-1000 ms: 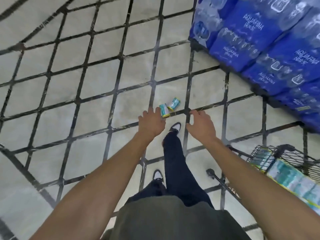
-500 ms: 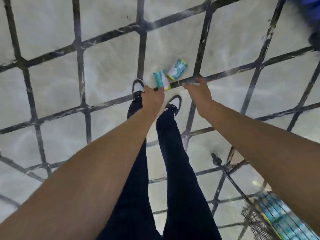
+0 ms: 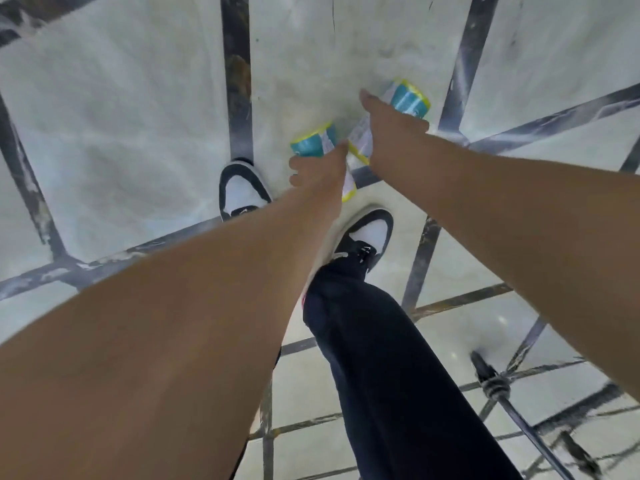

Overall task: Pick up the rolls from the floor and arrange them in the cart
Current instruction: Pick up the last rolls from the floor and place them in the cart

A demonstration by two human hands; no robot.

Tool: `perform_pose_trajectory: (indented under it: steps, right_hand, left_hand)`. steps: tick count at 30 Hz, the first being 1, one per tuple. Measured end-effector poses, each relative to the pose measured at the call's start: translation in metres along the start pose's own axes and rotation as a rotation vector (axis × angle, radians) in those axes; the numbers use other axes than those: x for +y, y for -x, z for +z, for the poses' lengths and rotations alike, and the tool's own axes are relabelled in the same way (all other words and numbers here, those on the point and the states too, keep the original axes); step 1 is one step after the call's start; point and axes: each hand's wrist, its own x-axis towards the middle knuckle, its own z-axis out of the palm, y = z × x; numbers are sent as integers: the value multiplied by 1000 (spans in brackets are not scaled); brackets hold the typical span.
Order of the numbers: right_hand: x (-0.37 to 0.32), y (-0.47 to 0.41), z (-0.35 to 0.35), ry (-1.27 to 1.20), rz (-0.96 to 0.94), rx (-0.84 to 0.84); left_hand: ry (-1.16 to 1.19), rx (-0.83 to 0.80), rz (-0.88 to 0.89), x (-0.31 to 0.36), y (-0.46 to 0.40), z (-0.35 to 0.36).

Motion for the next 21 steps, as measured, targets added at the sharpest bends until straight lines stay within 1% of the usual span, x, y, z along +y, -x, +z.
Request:
perform_pose_trajectory:
  steps: [1, 3, 7, 9, 12, 16, 21]
  right_hand:
    - [3, -5, 1, 59, -8, 30]
    - [15, -12, 0, 121, -70, 76]
    - [29, -23, -3, 47, -158, 172]
    - [30, -22, -5, -14, -173, 167]
    - [29, -7, -19, -99, -233, 86]
    - [28, 52, -66, -144, -293, 12]
    - [28, 179, -159, -210, -355, -22]
  left_hand:
    - [33, 13, -1, -4, -6, 6]
    - [41, 89, 6, -8, -15, 12]
    - [11, 170, 58, -13, -23, 19]
    - [0, 161, 92, -14, -22, 14]
    - [-70, 129, 176, -6, -10, -10]
    - [-191, 76, 273, 9, 52, -56]
    - [-229, 67, 415, 27, 199, -117]
